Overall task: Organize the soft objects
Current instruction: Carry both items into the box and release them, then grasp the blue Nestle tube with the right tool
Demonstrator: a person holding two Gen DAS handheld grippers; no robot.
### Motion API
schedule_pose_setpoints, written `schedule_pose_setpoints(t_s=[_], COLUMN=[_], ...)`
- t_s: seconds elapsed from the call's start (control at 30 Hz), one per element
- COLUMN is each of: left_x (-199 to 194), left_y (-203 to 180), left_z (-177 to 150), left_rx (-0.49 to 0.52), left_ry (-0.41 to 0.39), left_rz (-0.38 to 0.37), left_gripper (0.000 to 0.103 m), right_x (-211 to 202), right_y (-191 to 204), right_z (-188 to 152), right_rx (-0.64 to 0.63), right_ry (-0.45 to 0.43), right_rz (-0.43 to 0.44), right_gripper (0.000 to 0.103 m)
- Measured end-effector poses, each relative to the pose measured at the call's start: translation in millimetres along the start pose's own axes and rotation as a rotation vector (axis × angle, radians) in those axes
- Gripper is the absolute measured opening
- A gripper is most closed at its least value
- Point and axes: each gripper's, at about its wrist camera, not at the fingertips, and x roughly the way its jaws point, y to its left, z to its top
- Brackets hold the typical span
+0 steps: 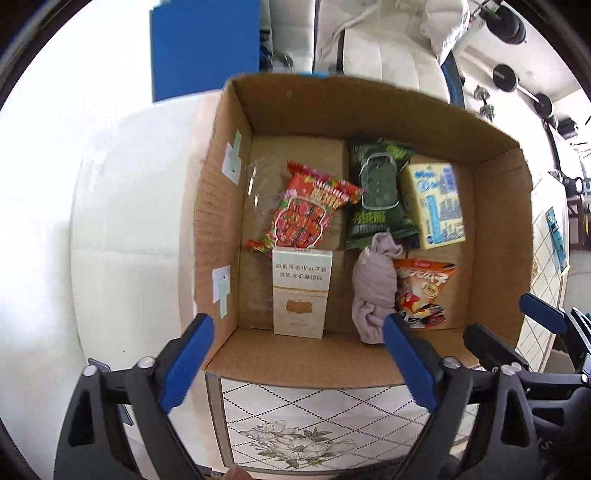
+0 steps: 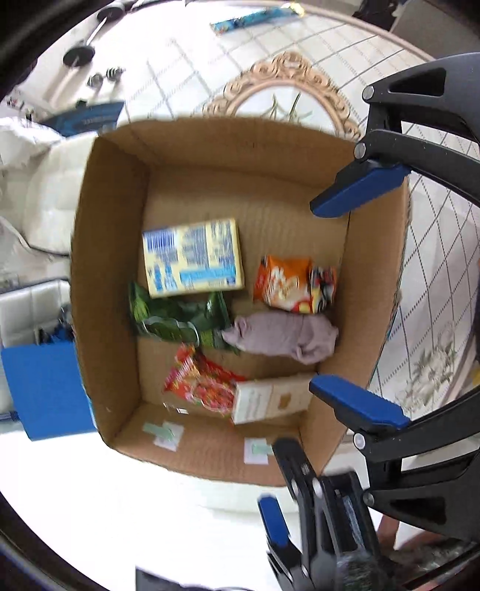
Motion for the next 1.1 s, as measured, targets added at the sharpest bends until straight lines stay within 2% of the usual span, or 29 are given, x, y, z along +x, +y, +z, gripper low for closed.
schedule_pose_setpoints(t_s=[0.27,0.5,0.6,0.67,0.77,0.97,1.1], left_x=[-34,-59,-66,-65,-65,-42,-21], left_y=[-11,-21,-33,-45,-70,-120,-155], left_z=[-23,-41,-44,-44,-43,-28,-13], left_rx=[-0.018,-0.032,-0.026,-0.018,-0.004,-0.011,-0.044], left_ry=[-0.141,-0.193,-0.206,-0.203,-0.222,-0.219,-0.2], left_rz=[0.035,0.019,0.021,0.031,0.054,0.055,0.091], left_gripper=[0.095,0.095,0.095,0.095,0.095,0.095,0.095], right_x=[-38,-64,-75,-82,-85,-82,-72], right_y=[-13,-25,-43,-67,-111,-238,-314], right_z=[-27,-50,-56,-59,-60,-58,-48], right_rx=[0.032,0.041,0.068,0.103,0.161,0.338,0.411], right_ry=[-0.092,-0.123,-0.139,-0.15,-0.154,-0.132,-0.099], right_rz=[-0.073,-0.02,0.026,0.084,0.089,0.0,-0.053], right_gripper=[0.094,0.094,0.094,0.094,0.094,0.094,0.094])
